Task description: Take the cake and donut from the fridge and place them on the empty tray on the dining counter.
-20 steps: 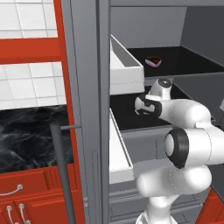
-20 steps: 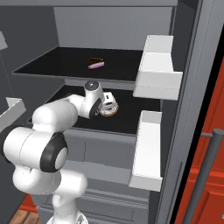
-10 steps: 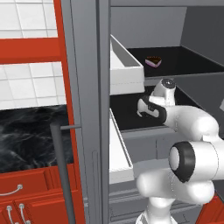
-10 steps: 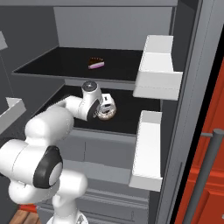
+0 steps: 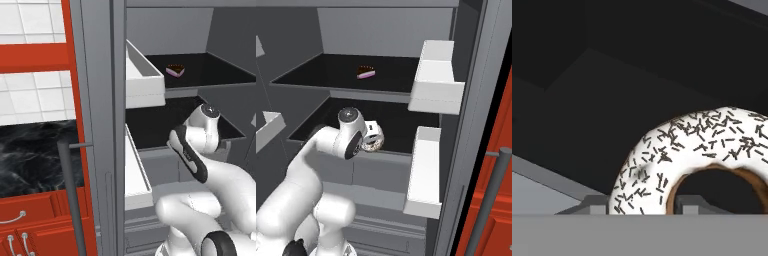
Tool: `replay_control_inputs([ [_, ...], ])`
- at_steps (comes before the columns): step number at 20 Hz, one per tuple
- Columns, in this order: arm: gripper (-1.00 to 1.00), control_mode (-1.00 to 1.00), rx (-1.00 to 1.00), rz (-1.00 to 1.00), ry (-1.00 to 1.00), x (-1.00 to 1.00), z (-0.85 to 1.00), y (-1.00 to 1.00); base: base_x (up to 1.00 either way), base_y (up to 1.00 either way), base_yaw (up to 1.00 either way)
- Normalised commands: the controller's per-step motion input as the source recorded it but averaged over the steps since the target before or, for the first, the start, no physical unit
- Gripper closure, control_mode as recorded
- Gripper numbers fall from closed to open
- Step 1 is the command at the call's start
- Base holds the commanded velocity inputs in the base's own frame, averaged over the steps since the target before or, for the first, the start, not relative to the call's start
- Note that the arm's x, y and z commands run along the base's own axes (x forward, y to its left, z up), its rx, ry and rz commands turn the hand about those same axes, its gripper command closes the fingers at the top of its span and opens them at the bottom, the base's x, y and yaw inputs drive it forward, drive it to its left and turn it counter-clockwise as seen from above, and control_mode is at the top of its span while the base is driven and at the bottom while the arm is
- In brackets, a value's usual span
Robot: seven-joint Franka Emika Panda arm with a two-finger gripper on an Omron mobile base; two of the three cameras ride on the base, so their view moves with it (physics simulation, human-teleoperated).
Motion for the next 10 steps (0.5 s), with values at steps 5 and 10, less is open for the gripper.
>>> replay_control_inputs([
  [5, 1.00, -1.00, 0.00, 0.02, -0.07, -1.00, 0.46, -0.10, 0.00, 0.00, 0.00],
  [10, 1.00, -1.00, 0.00, 0.08, -0.06, -1.00, 0.50, -0.01, 0.00, 0.00, 0.00],
])
